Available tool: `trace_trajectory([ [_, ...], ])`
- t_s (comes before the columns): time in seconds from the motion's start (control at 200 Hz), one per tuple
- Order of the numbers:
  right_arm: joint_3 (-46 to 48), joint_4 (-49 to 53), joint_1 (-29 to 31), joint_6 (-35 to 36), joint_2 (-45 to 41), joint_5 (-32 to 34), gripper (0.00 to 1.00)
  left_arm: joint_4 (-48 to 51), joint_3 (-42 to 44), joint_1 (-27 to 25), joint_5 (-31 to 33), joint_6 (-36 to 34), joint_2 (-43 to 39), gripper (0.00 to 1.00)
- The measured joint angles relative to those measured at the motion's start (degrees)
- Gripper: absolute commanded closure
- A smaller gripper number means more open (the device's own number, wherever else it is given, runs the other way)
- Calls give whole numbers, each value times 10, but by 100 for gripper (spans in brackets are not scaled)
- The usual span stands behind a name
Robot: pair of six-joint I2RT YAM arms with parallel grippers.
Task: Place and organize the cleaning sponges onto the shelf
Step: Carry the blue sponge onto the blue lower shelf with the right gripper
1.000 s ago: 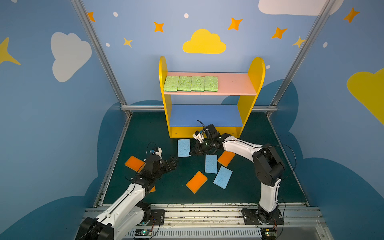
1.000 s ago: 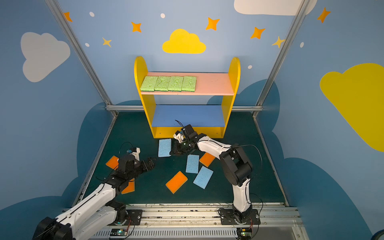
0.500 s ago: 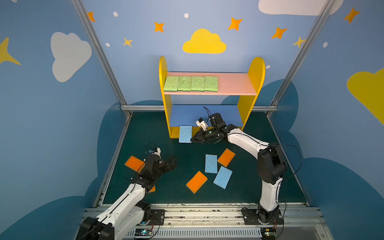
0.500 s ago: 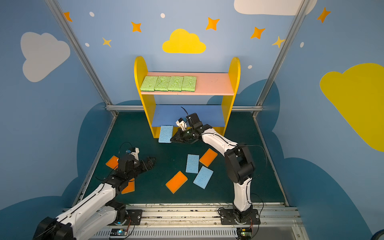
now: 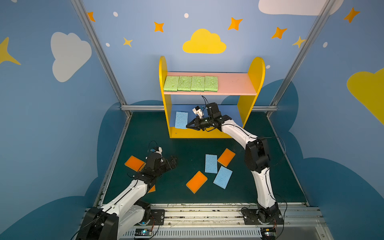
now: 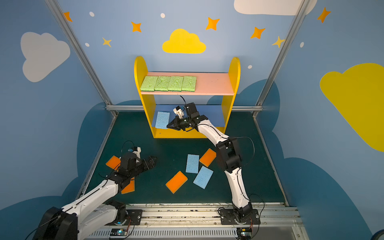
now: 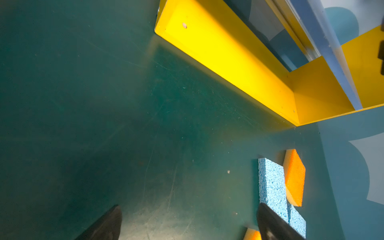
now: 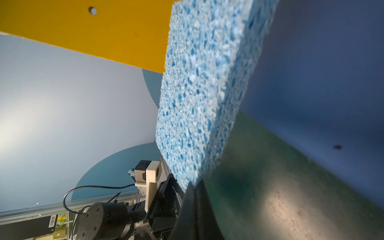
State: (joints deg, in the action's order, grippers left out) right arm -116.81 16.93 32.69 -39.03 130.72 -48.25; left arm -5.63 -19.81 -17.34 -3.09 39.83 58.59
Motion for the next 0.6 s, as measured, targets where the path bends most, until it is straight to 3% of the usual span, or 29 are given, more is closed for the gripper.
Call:
trace_trajectory([
  [0.601,-204,9,5,-27,152,-7,100,-20,0,1,-2,-13,40,0],
])
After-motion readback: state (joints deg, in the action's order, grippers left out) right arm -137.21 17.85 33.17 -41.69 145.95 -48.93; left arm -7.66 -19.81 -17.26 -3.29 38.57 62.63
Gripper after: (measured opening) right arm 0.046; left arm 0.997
